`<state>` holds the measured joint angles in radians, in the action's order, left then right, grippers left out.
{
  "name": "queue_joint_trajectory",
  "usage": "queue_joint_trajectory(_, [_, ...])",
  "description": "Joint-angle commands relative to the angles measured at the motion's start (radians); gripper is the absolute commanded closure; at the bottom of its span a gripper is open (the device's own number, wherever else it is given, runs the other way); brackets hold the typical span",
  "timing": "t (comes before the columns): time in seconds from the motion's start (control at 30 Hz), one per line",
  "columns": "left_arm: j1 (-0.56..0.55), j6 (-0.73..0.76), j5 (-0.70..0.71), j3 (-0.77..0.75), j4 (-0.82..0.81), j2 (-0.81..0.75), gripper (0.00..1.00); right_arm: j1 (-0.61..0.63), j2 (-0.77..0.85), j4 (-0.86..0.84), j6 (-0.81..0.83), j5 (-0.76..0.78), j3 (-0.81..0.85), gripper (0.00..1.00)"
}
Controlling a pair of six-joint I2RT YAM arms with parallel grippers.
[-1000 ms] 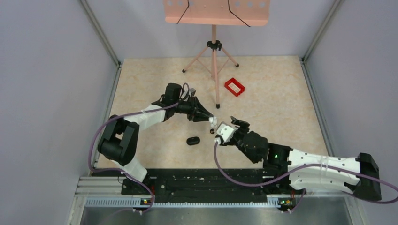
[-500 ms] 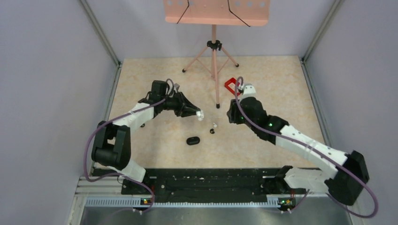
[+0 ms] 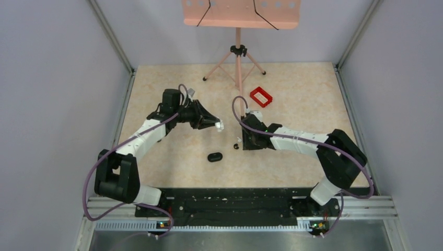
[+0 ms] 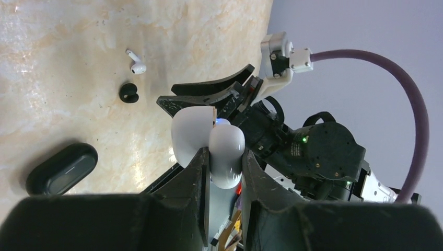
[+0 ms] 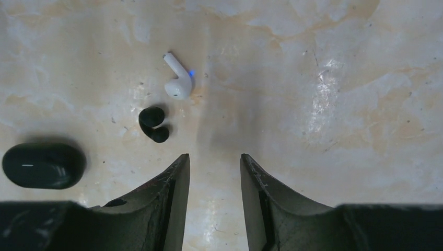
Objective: Insert the wireless bluetooth earbuds into the charging case
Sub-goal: Pick up the left earbud from the center of the board.
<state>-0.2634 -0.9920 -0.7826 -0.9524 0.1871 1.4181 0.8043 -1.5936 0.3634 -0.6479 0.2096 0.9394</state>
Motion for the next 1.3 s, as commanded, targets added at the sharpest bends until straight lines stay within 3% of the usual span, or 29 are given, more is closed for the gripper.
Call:
queue_joint_trajectory(0.0, [-0.001, 0.007, -0.046, 0.015, -0.041, 0.008, 1.0, 0.011, -0.048, -0.057, 0.008, 0.042, 0.065, 0.61])
queue_joint_trajectory(0.33, [0.0, -0.008, -0.042, 0.016, -0.048, -0.005, 1.0, 0.011, -0.17, -0.102, 0.065, 0.068, 0.115, 0.59])
queue_joint_trajectory(1.07, [-0.002, -0.023, -0.03, 0.015, -0.047, -0.019, 1.0, 0.05, -0.251, -0.091, 0.135, 0.096, 0.185, 0.62])
queue_joint_trajectory(1.27, [-0.002, -0.023, -0.032, 0.014, -0.046, -0.022, 1.0, 0.053, -0.254, -0.08, 0.122, 0.122, 0.19, 0.71])
